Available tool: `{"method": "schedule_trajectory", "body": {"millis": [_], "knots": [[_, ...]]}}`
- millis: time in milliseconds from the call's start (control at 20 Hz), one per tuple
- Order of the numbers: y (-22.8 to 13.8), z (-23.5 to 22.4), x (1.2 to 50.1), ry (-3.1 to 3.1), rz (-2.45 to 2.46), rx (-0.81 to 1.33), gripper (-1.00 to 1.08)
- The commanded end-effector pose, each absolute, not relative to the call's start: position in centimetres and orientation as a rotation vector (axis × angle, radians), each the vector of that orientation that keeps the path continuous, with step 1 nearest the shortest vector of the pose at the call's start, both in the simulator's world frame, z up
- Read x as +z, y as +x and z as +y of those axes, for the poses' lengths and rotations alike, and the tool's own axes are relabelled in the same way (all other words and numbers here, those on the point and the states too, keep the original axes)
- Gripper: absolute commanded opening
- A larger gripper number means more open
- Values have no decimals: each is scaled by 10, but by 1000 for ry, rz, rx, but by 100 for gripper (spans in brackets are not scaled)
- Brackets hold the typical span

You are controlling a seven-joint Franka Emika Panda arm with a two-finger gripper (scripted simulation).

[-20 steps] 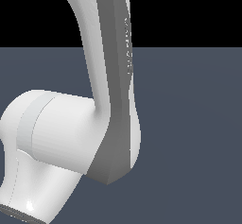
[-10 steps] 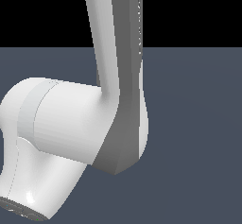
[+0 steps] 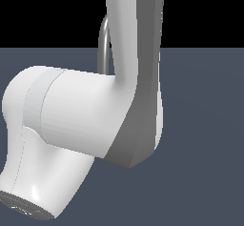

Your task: Turn on the faucet by rotating a designated handle.

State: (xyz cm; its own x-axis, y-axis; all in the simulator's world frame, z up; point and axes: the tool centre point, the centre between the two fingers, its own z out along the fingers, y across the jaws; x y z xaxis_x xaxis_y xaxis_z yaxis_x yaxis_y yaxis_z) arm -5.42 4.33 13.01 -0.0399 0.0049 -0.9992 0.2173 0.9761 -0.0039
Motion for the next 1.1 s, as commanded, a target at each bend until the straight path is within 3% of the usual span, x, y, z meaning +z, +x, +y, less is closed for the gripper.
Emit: {"method": "schedule_trajectory", "body": {"millis": [0,500,600,1050], "knots": [[-56,34,139,177,1591,-178,-100],[-61,7,165,173,1565,-171,-100],[-63,27,154,147,1590,-140,-100],[-68,-16,148,165,1572,-162,-100]]}}
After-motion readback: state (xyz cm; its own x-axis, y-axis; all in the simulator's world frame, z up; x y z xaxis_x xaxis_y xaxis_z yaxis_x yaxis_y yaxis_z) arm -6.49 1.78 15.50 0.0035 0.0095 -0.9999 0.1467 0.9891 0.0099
